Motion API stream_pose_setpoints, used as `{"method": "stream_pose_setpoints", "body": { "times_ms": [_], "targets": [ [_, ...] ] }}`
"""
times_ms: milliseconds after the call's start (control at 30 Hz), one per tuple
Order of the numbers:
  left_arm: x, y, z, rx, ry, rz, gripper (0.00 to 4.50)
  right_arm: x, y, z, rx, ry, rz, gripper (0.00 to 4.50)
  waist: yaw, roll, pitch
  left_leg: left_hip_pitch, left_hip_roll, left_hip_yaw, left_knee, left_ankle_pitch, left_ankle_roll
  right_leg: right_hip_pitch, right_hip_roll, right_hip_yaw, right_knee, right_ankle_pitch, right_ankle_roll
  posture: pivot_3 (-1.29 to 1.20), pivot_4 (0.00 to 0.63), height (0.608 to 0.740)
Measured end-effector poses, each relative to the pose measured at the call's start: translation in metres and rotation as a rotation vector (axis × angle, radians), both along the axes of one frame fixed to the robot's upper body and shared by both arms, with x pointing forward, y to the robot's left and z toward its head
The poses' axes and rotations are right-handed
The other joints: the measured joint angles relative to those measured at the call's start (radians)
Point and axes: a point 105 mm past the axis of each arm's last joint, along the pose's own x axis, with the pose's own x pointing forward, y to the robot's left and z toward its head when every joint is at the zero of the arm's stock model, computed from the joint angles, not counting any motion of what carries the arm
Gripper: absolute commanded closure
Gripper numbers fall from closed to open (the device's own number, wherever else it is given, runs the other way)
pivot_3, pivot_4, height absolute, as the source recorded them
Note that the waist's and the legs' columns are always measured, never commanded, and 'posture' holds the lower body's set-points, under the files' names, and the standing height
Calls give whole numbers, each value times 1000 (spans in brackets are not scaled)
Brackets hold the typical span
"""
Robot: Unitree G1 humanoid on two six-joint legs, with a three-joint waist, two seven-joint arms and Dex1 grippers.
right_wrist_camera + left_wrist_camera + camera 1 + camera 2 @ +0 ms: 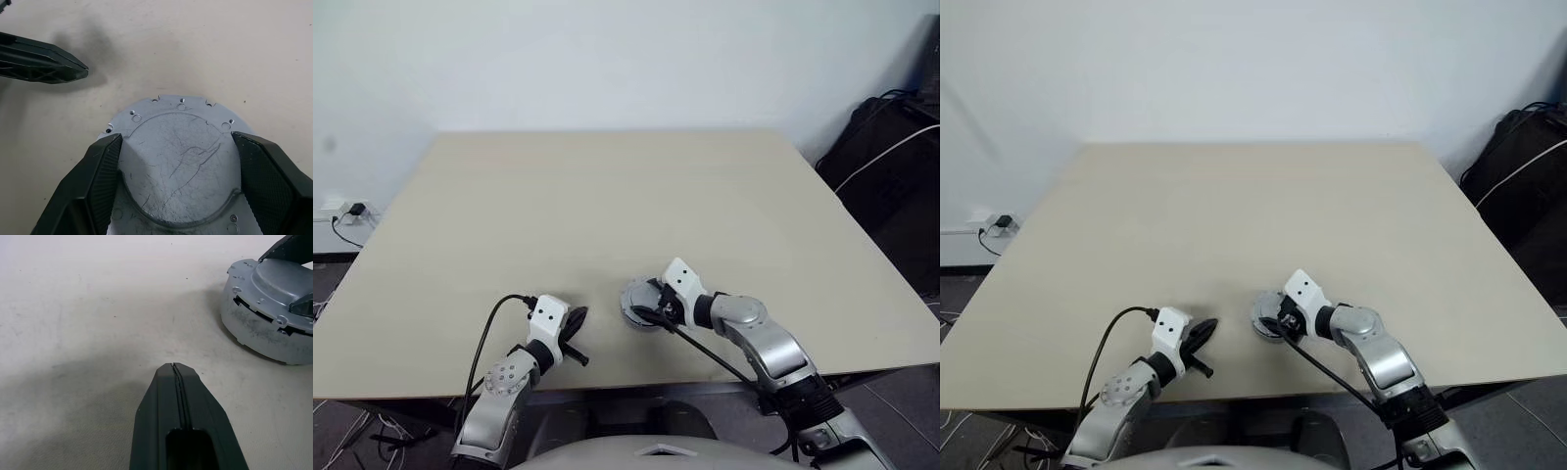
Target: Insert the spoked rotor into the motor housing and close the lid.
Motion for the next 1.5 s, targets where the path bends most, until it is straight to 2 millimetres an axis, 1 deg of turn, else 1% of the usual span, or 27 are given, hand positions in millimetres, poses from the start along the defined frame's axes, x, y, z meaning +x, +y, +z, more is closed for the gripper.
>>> {"method": "stream_pose_setpoints", "body": {
  "times_ms": [267, 733, 800, 867, 1000, 1067, 1167, 1267, 1500],
  "targets": [
    [-1, 0, -1, 0, 4, 2, 4500, -3, -1, -1, -16, 16, 46, 1265, 1, 2, -3, 0, 0, 0, 0, 0, 0, 0, 0, 0, 0, 0, 0, 0, 0, 740],
    [-1, -1, 0, -1, -6, -8, 4500, -4, -3, -2, -31, 27, 49, 1265, 3, 1, -4, 0, 0, 0, 0, -1, 1, 0, 0, 0, 0, 0, 0, 0, 0, 740],
    [3, -6, 6, -4, -35, -42, 4500, -3, -3, -2, -35, 26, 51, 1265, 3, 1, -4, 0, 0, 0, 0, -1, 1, 0, 0, 0, 0, 0, 0, 0, 0, 740],
    [12, -13, 15, -16, -72, -71, 4500, -3, -2, -2, -39, 25, 54, 1265, 3, 1, -5, 0, 0, 0, 0, 0, 1, 0, 0, 0, 0, 0, 0, 0, 0, 740],
    [37, -31, 41, -85, -154, -144, 4500, -2, 0, -2, -45, 25, 67, 1265, 2, -1, -7, 0, 0, 0, 0, 0, 0, 0, 0, 0, 0, 0, 0, 0, 0, 740],
    [45, -40, 46, -124, -152, -171, 4500, -2, 1, -2, -43, 27, 69, 1265, 1, -1, -9, 0, 0, 0, 0, 0, 0, 1, 1, 0, 0, 0, 0, 0, 0, 740],
    [52, -58, 44, -165, -93, -223, 4500, -1, 1, -3, -45, 27, 70, 1265, 0, -3, -10, 0, 0, 0, 0, 0, 0, 1, 1, -1, 0, 0, 0, 0, 0, 740],
    [53, -72, 38, -179, -28, -269, 4500, -2, 2, -3, -43, 28, 69, 1265, -2, -3, -10, 1, 0, 0, 1, 0, 0, 1, 2, 0, 0, 0, 0, 0, 0, 740],
    [43, -86, 24, -167, 85, -349, 4500, -2, 1, -3, -43, 24, 56, 1265, -1, -3, -10, 1, 0, 0, 1, 0, 0, 1, 1, 0, 0, 0, 0, 0, 0, 740]
  ]
}}
